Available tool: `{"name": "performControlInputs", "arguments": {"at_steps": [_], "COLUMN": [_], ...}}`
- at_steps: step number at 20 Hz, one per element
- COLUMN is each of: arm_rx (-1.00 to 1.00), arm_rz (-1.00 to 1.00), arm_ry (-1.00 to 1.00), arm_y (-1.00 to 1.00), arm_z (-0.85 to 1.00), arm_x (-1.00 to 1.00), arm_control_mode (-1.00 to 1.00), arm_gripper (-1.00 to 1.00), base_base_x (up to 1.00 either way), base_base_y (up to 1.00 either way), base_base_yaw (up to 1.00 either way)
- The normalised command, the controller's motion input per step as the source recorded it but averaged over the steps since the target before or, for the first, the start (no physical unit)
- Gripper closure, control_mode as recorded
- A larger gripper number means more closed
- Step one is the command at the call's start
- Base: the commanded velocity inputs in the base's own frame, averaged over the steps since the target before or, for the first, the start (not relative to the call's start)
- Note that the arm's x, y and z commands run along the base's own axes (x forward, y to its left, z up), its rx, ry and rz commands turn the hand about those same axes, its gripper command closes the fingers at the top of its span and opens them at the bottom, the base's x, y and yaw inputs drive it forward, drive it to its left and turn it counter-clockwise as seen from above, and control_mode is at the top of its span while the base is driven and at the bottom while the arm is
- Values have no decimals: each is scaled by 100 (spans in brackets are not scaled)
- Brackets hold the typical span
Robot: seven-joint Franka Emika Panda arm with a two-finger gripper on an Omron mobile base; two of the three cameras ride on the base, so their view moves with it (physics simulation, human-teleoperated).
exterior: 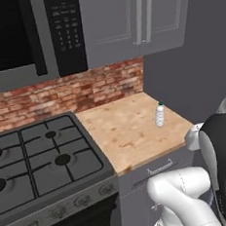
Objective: Take the bottled waters from the counter and place them in the freezer to freeze. Close the freezer door after placing the bottles.
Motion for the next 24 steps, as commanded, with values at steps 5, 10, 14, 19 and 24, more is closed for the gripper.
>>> {"name": "performControlInputs", "arguments": {"at_steps": [5,10,14,19,24], "arm_rx": [0,0,0,0,0], "arm_rz": [0,0,0,0,0], "arm_ry": [0,0,0,0,0], "arm_y": [0,0,0,0,0], "arm_z": [0,0,0,0,0], "arm_x": [0,0,0,0,0], "arm_control_mode": [100,100,100,100,100], "arm_gripper": [-100,-100,-100,-100,-100], "base_base_x": [11,45,43,44,39], "base_base_y": [40,27,6,0,24], "base_base_yaw": [0,13,17,10,0]}}
